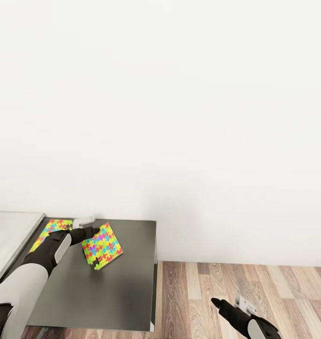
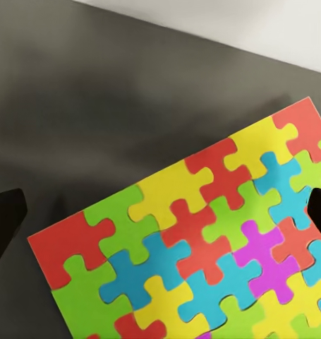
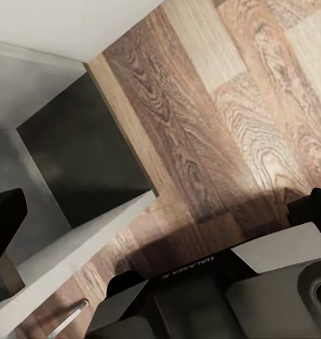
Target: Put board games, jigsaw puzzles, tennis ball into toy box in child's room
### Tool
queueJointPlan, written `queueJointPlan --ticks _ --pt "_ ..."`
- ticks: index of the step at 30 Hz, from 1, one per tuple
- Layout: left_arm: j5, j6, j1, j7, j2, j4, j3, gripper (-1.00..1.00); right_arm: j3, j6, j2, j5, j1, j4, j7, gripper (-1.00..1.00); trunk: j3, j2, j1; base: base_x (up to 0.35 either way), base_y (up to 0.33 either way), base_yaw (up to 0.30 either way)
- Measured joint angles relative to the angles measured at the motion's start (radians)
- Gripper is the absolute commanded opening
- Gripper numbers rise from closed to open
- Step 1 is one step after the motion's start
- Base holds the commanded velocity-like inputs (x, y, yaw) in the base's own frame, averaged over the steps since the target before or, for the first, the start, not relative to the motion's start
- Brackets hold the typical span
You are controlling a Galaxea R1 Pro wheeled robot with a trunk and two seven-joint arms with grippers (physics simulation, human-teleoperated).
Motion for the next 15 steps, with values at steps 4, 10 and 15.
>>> queueJointPlan --ticks 4,10,15 --pt "0.000 0.000 0.000 0.000 0.000 0.000 0.000 1.00 0.000 -0.007 0.000 0.000 0.000 0.000 -0.001 1.00 -0.007 0.000 0.000 0.000 0.000 0.000" --pt "0.000 0.000 0.000 0.000 0.000 0.000 0.000 1.00 0.000 -0.059 0.000 0.001 0.000 0.023 0.003 1.00 -0.017 0.000 0.000 0.000 0.000 0.000" --pt "0.000 0.000 0.000 0.000 0.000 0.000 0.000 1.00 0.002 -0.069 0.000 0.001 0.000 0.037 0.004 1.00 -0.025 0.000 0.000 0.000 0.000 0.000"
